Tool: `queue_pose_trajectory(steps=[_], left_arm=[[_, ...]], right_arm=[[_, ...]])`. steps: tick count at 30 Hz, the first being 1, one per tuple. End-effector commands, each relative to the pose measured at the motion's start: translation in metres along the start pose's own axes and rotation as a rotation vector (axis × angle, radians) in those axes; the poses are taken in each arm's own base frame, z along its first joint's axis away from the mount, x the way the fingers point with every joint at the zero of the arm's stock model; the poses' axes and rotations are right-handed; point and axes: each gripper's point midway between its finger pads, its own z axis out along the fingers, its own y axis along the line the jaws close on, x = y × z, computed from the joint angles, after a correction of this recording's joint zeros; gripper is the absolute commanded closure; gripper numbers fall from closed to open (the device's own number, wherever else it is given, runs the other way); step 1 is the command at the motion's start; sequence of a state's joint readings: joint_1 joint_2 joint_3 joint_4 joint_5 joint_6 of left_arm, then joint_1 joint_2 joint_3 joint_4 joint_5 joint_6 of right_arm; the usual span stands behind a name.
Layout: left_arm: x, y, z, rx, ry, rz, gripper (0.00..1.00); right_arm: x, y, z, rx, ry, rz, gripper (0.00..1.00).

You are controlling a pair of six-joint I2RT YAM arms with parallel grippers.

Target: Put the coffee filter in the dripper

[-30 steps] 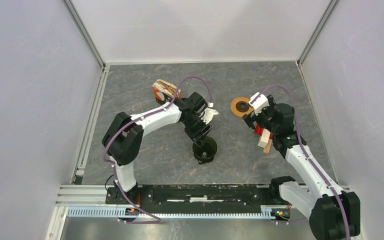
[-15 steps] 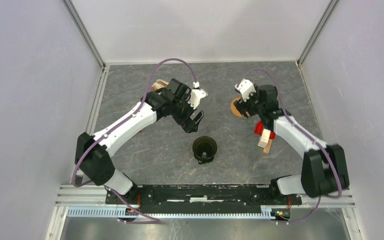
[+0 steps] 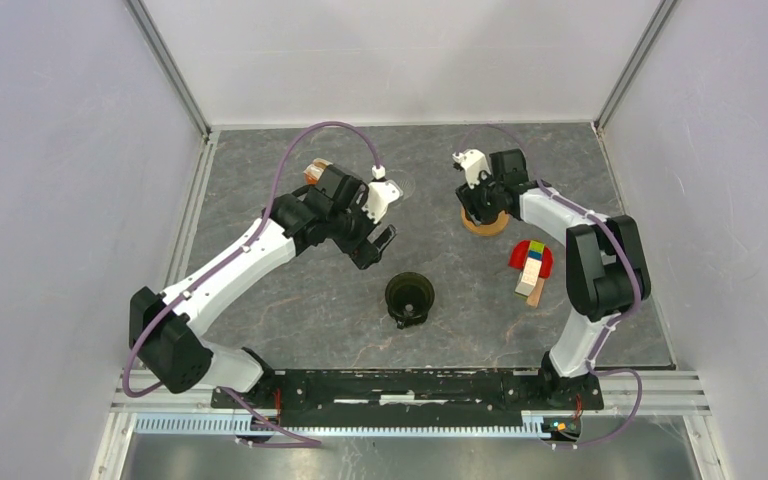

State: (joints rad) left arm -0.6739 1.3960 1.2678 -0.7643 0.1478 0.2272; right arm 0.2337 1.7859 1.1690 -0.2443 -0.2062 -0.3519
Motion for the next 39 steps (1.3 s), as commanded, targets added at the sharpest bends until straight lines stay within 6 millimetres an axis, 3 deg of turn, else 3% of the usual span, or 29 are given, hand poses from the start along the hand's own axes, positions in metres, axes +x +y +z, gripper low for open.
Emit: queue_pose_trajectory(steps=[1, 26, 39], left_arm=[[-0.014, 0.008, -0.009, -0.043, -0.067, 0.043, 0.05], [-0.015, 0.012, -0.008, -0.073, -0.098, 0.054, 0.05], [-0.014, 0.013, -0.009, -0.081, -0.1, 0.053, 0.06]], right_arm=[[-0.012, 0.0, 0.0, -0.028, -0.017, 0.036, 0.44], [0.014, -0.01, 0.031, -0.124, 0.057, 0.127, 0.52], [0.013, -0.011, 0.031, -0.126, 0.058, 0.124, 0.67]])
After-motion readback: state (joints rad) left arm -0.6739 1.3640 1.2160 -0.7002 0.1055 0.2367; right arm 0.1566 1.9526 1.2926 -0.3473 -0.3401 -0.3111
